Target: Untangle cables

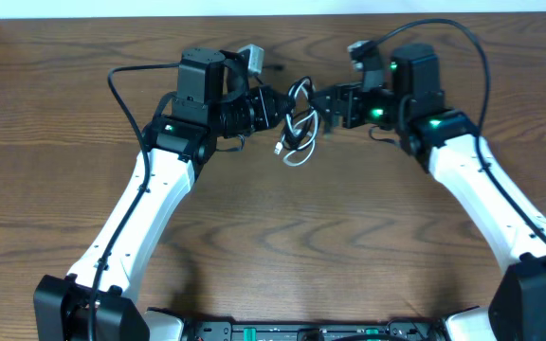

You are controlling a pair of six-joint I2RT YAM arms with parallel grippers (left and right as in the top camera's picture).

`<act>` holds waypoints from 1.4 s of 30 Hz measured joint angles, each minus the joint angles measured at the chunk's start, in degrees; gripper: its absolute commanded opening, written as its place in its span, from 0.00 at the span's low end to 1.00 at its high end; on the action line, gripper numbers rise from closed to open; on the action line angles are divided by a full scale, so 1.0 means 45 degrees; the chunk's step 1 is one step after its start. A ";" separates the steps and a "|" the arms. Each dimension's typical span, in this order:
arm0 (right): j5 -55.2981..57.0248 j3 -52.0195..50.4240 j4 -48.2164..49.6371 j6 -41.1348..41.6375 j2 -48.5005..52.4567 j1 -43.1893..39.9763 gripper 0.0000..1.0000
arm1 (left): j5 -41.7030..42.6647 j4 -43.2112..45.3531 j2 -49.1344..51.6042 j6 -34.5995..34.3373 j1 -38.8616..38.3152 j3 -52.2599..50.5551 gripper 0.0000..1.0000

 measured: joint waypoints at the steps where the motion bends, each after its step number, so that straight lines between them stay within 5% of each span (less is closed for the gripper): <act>1: 0.0005 0.0000 -0.0253 0.0015 -0.0044 -0.0155 0.75 | -0.0384 0.0005 0.0000 -0.0228 0.0010 0.0000 0.08; 6: 0.0044 0.0000 -0.1253 -0.0155 -0.0063 -0.0389 0.80 | -0.1836 0.0194 0.0000 -0.1831 0.0010 0.0000 0.07; 15: 0.0180 0.0000 -0.1977 -0.0384 -0.0015 0.0248 0.64 | -0.3497 0.0544 0.0000 -0.6640 0.0010 0.0000 0.07; 22: 0.0364 0.0000 -0.1331 -0.0165 0.0578 0.1248 0.63 | -0.3696 0.0865 0.0000 -0.9719 0.0010 0.0000 0.07; 33: 0.1982 0.0000 -0.0894 0.0607 0.1005 0.2239 0.51 | -0.4260 0.0869 0.0000 -1.2633 0.0010 0.0000 0.07; 42: 0.4333 0.0000 -0.1273 0.1248 0.1205 0.2725 0.37 | -0.4299 0.0865 0.0000 -1.3274 0.0010 0.0000 0.07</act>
